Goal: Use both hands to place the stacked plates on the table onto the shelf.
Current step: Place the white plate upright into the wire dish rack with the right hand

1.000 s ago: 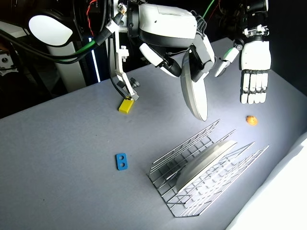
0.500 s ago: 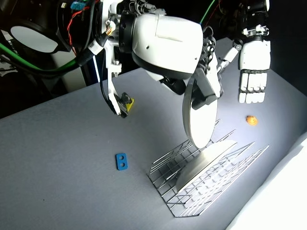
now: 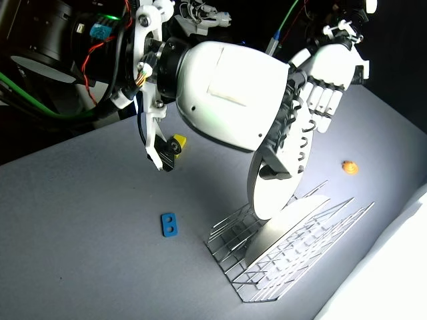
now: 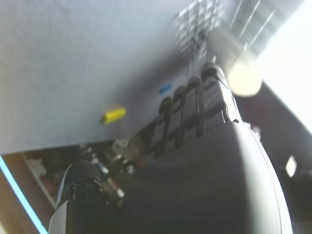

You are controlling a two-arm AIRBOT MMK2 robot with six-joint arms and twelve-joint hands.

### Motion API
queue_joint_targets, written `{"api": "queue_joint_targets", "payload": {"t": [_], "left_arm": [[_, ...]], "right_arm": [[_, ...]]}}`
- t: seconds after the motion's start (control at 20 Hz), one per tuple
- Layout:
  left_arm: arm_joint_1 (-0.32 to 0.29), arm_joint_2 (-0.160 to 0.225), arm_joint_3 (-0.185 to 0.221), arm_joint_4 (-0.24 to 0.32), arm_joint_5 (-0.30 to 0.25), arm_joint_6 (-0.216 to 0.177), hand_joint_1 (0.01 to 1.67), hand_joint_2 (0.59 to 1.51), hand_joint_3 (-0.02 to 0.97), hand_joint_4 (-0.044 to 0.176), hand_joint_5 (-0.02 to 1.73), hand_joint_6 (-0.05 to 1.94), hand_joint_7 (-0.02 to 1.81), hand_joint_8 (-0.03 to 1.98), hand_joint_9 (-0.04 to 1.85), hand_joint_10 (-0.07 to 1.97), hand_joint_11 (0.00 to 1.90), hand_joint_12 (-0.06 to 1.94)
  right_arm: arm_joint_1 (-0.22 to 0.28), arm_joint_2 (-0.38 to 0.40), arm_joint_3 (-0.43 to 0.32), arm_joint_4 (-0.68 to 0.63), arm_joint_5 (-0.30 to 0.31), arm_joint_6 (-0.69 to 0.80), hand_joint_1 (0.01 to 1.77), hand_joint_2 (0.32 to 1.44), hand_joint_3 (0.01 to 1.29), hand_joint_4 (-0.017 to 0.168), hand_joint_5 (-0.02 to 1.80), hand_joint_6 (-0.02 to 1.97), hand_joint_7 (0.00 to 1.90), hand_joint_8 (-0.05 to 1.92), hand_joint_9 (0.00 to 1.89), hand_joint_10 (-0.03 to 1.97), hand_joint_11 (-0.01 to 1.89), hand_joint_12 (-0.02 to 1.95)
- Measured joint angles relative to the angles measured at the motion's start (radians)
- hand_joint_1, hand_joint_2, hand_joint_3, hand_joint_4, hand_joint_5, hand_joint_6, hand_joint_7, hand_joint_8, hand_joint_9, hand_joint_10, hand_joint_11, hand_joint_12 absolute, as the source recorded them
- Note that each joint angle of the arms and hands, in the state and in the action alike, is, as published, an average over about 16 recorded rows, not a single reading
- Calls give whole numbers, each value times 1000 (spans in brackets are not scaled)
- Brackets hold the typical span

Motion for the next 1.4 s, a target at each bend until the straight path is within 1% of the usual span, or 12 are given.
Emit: {"api": "queue_joint_targets", "payload": {"t": [0.15,0.3,0.5,0.7,0.85,0.95,1.1,1.25,1.4], "left_arm": [[-40,4,-9,64,-88,-2,19,1095,18,2,21,18,16,1,18,-59,22,1],[-86,7,-21,118,-155,-5,19,1094,18,2,22,18,15,1,17,-59,22,1],[-148,9,-41,175,-208,-10,19,1094,18,2,22,18,14,1,16,-59,22,1],[-192,9,-57,217,-236,-26,19,1094,18,2,21,18,15,1,15,-59,22,0],[-205,10,-69,232,-249,-53,20,1093,18,2,21,18,14,1,15,-59,22,0],[-205,13,-78,232,-255,-68,20,1094,18,2,20,18,15,1,14,-59,22,0],[-201,16,-88,223,-272,-75,19,1093,18,2,19,17,16,1,14,-59,22,0],[-195,16,-94,216,-299,-83,19,1093,18,2,19,17,17,1,14,-59,21,1],[-189,14,-94,230,-327,-89,18,1093,19,2,19,17,18,1,13,-60,21,0]], "right_arm": [[3,-12,25,62,-14,3,1351,999,15,-8,880,1007,1027,876,949,1067,822,1137],[5,-27,51,116,-32,4,1352,998,15,-9,880,1005,1029,880,952,1074,821,1138],[7,-50,88,173,-58,4,1353,998,15,-9,881,1004,1030,886,951,1084,818,1144],[7,-74,123,212,-81,4,1354,998,15,-9,881,1004,1035,886,952,1085,813,1147],[2,-90,146,234,-93,4,1355,998,15,-8,878,1004,1030,895,953,1088,806,1154],[-4,-101,161,246,-100,4,1356,999,15,-8,876,1004,1028,897,954,1089,802,1159],[-15,-115,182,253,-107,4,1356,999,15,-8,872,1004,1027,899,951,1092,796,1166],[-29,-127,199,256,-109,3,1356,999,15,-8,868,1005,1022,902,951,1095,794,1173],[-45,-137,211,257,-108,3,1356,1000,15,-8,864,1005,1016,904,955,1098,796,1179]]}}
